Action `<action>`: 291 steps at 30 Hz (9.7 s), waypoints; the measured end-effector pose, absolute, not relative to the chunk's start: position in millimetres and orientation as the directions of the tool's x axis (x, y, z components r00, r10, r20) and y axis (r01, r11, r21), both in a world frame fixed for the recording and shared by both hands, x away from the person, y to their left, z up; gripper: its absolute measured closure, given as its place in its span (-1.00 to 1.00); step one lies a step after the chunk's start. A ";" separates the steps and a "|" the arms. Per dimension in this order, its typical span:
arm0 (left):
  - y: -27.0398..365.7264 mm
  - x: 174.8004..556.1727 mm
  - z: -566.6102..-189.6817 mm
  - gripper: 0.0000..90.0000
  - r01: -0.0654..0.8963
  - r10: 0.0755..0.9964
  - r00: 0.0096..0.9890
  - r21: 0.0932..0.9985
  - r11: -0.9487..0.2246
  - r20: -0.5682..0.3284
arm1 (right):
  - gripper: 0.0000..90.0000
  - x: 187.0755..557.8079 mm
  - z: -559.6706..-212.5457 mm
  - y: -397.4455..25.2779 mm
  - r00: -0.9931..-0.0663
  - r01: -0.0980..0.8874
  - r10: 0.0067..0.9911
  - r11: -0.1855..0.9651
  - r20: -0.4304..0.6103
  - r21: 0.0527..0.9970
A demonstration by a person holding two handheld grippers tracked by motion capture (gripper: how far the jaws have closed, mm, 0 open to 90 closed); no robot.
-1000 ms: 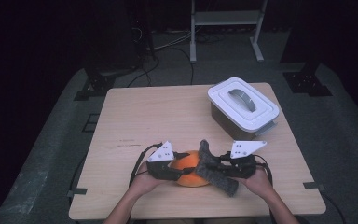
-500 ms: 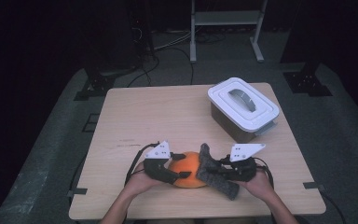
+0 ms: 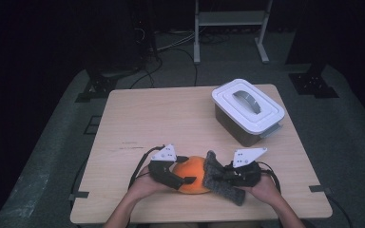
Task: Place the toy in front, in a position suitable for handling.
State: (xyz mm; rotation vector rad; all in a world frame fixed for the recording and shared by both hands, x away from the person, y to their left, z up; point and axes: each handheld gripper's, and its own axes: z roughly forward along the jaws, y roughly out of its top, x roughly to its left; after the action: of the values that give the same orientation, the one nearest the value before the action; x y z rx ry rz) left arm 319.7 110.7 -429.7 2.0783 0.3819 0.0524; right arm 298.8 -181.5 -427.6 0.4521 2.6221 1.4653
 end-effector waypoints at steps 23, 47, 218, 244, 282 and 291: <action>113.8 319.3 -427.9 -0.62 0.232 0.273 0.956 0.849 -0.475 -0.109 | 0.65 300.5 -422.0 -172.3 -0.946 0.198 0.319 0.425 0.059 0.883; 117.4 318.8 -430.1 -0.52 0.203 0.244 0.966 0.845 -0.494 -0.090 | 0.65 298.1 -418.6 -180.2 -0.942 0.223 0.320 0.376 0.100 0.899; 99.5 309.2 -433.5 -0.34 0.078 0.195 0.980 0.836 -0.543 0.035 | 0.65 307.4 -417.9 -205.0 -0.916 0.250 0.392 0.389 0.087 0.887; 94.6 305.8 -426.8 -0.42 0.098 0.183 0.983 0.842 -0.530 0.001 | 0.65 306.2 -424.6 -217.0 -0.928 0.283 0.348 0.419 0.136 0.863; 77.3 297.6 -415.1 -0.39 0.090 0.230 0.973 0.858 -0.505 0.034 | 0.65 293.3 -397.0 -196.3 -0.955 0.159 0.297 0.425 0.029 0.891; 85.9 305.6 -420.5 -0.77 0.158 0.216 0.975 0.853 -0.498 -0.055 | 0.65 301.5 -407.3 -215.5 -0.932 0.197 0.360 0.435 0.031 0.879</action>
State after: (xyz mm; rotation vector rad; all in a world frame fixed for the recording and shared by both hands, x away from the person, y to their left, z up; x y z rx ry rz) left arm 305.6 85.9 -420.5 2.1018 0.2627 0.0717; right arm 301.5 -215.5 -407.3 0.4943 2.5213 1.5108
